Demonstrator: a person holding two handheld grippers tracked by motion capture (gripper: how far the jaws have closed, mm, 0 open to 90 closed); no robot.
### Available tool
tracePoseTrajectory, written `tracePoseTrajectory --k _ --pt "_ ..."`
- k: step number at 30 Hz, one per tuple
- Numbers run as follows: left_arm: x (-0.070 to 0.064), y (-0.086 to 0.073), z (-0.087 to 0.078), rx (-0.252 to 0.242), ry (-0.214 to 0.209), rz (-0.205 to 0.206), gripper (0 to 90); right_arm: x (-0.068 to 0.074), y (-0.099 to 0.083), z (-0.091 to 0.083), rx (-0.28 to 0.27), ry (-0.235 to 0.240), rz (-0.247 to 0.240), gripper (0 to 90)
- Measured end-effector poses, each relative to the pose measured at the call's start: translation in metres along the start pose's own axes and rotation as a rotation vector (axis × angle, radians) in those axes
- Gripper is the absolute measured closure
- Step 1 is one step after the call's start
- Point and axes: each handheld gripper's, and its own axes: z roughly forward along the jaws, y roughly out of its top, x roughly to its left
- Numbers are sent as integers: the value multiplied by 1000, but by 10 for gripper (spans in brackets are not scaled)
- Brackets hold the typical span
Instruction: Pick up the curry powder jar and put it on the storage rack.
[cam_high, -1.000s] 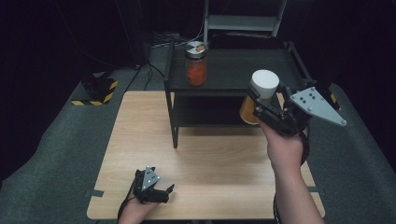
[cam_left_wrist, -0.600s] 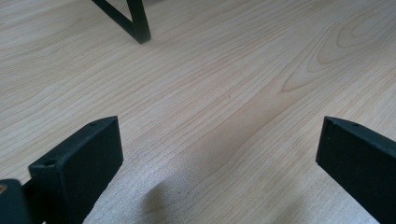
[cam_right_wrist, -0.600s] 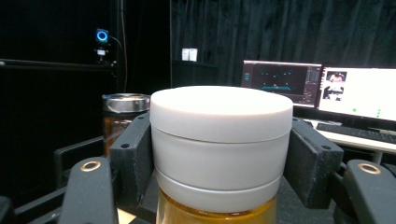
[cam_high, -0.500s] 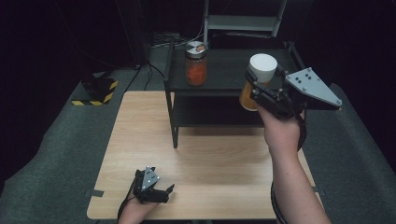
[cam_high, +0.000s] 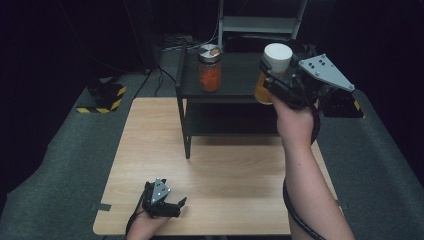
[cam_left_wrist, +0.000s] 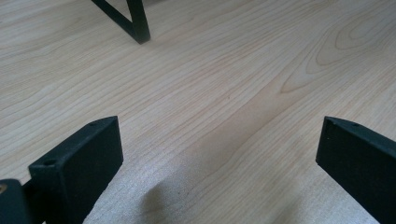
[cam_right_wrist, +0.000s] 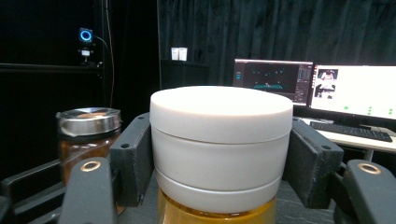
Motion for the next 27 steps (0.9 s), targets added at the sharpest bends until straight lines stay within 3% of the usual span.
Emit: tracePoseTrajectory --k 15,27 --pt "0 0 0 -3 1 4 9 -1 -1 32 16 -29 -6 331" --pt "0 -1 0 -5 2 5 9 -4 -2 35 19 -31 11 329"
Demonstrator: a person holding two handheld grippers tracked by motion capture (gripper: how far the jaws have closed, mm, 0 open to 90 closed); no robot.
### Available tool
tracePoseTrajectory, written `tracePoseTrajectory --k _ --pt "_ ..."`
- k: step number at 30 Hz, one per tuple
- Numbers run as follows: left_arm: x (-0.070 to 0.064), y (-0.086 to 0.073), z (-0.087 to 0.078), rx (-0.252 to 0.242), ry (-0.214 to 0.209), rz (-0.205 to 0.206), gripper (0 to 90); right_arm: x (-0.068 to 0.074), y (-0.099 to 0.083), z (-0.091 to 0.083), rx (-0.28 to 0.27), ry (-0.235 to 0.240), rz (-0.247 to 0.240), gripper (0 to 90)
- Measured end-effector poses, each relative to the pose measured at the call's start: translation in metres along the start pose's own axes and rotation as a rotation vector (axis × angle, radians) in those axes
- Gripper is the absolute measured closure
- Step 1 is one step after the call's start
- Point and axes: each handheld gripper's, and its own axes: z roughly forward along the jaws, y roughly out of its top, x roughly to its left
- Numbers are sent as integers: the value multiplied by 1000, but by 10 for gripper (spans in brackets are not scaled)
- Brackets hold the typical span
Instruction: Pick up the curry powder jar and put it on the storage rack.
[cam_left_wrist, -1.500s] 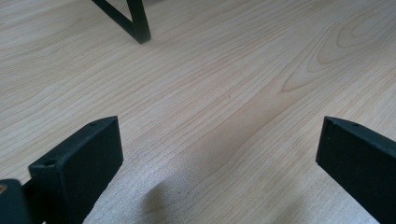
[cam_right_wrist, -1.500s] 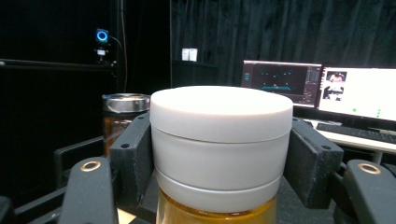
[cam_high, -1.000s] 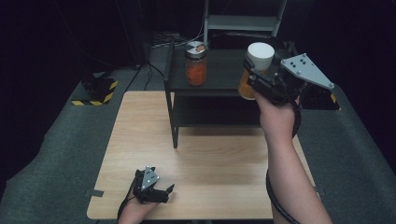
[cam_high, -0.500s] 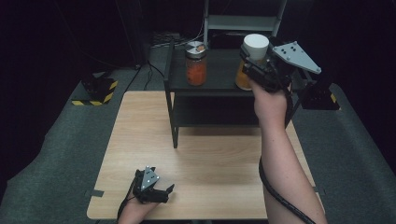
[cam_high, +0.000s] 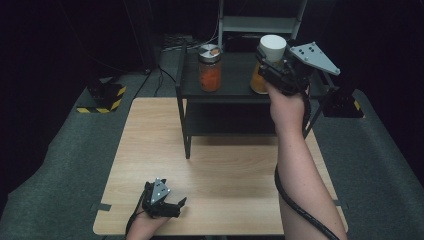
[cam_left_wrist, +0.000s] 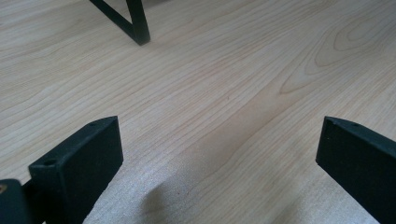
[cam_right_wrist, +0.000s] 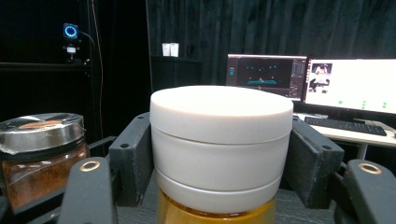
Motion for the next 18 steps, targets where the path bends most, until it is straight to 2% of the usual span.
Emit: tracePoseTrajectory --k 18 --pt "0 -1 0 -2 -1 -8 9 -1 2 0 13 -1 -5 298"
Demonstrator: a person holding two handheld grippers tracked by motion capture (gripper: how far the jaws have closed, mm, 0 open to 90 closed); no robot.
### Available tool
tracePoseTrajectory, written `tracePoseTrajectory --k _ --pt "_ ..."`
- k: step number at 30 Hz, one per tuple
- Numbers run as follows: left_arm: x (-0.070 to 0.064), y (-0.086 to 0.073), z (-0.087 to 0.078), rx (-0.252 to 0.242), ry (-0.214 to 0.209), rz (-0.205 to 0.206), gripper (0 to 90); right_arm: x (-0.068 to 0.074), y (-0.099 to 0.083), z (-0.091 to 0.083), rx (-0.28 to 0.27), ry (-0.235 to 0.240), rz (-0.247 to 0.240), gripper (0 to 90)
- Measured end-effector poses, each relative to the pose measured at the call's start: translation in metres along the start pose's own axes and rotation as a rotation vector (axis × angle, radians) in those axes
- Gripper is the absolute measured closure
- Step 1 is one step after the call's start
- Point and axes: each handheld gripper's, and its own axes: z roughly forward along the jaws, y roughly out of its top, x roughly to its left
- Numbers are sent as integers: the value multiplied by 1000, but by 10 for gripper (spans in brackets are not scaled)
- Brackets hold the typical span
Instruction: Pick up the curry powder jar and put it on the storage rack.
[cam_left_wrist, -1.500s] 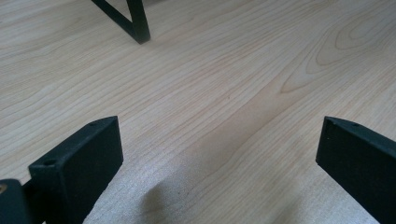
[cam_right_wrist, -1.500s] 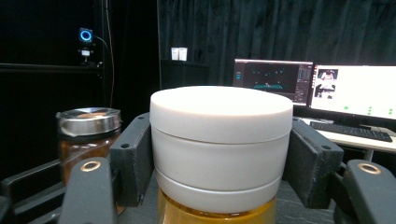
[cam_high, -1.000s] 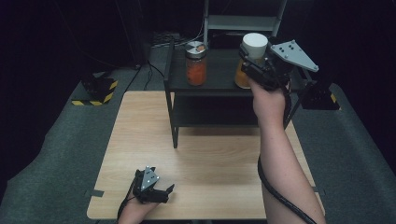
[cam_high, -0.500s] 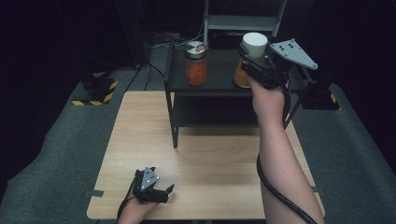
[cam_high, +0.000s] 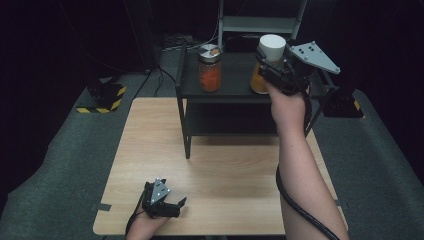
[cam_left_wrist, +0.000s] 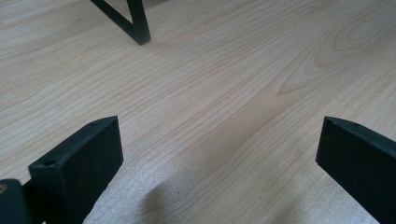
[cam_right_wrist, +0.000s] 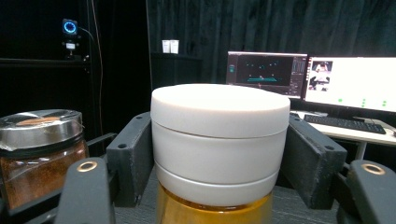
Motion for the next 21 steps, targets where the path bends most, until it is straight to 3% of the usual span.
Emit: tracePoseTrajectory --k 5,11,21 --pt "0 0 0 1 0 2 9 1 0 -2 -2 -5 1 205" --pt "-1 1 0 3 3 8 9 3 2 -5 14 -19 4 12" --pt "-1 1 0 4 4 7 9 8 -2 -21 14 0 -10 0"
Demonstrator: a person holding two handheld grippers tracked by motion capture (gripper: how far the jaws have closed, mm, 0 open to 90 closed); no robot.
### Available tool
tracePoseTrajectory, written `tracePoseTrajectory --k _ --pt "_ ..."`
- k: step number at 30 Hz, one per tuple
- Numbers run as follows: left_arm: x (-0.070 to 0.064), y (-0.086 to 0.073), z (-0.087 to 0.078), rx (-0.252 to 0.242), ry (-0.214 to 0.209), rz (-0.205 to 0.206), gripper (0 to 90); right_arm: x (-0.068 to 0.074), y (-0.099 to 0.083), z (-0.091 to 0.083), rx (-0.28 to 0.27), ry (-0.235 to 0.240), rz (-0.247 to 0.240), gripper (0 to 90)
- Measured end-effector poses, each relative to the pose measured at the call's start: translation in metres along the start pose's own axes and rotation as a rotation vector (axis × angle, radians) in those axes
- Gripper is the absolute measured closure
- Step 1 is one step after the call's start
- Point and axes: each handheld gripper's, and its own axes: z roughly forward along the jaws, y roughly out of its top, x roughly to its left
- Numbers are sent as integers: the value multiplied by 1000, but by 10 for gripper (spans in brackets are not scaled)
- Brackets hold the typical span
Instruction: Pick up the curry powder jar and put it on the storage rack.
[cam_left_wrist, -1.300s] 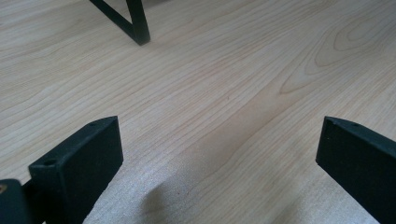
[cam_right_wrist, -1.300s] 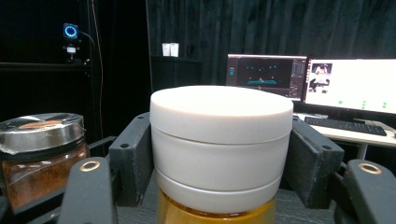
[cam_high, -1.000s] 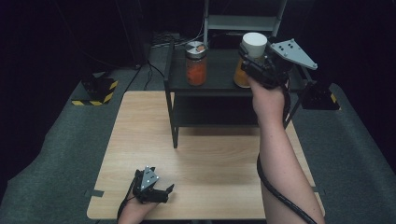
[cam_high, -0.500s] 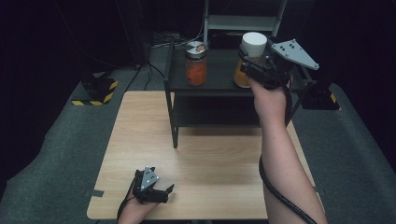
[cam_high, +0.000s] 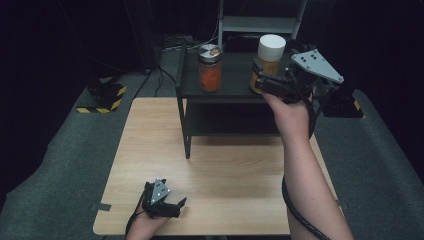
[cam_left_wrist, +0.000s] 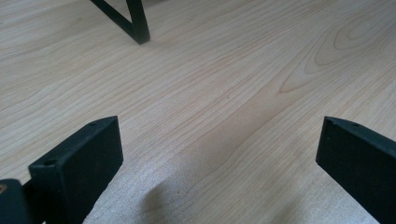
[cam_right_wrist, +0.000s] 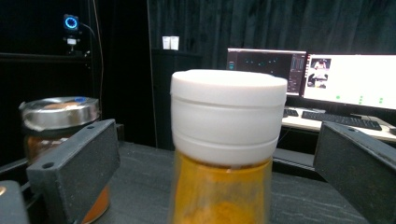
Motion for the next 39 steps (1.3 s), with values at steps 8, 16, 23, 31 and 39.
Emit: tracePoseTrajectory --k 8,16,23,31,39 --pt "-1 0 0 -2 4 1 9 4 -7 -14 -2 9 -18 0" --pt "-2 0 0 -1 5 8 9 3 -14 -28 -10 23 -13 0" --pt "-2 0 0 2 3 12 9 3 -22 -39 -7 38 -24 0" --pt "-2 0 0 2 4 18 9 6 -34 -49 -4 59 -34 0" --pt "-2 0 0 -1 3 18 9 9 -48 -58 20 68 -46 0"
